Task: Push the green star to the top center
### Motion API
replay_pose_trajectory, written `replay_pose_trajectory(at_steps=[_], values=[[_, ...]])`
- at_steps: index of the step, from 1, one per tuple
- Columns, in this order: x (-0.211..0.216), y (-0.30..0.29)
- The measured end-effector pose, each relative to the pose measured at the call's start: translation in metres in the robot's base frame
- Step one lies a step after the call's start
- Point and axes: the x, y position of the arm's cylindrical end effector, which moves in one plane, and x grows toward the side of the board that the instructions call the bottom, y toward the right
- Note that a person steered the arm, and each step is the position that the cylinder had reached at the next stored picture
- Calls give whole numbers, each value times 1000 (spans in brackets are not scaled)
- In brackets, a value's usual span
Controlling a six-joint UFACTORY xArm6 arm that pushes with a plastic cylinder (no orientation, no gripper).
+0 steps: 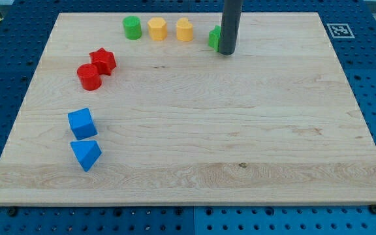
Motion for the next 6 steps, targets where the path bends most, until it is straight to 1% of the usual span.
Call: replay_pose_trajectory(at_steps=[2, 3, 4, 5, 6], values=[[2, 0], [17, 0], [18, 0], [11, 0], [-12, 0]])
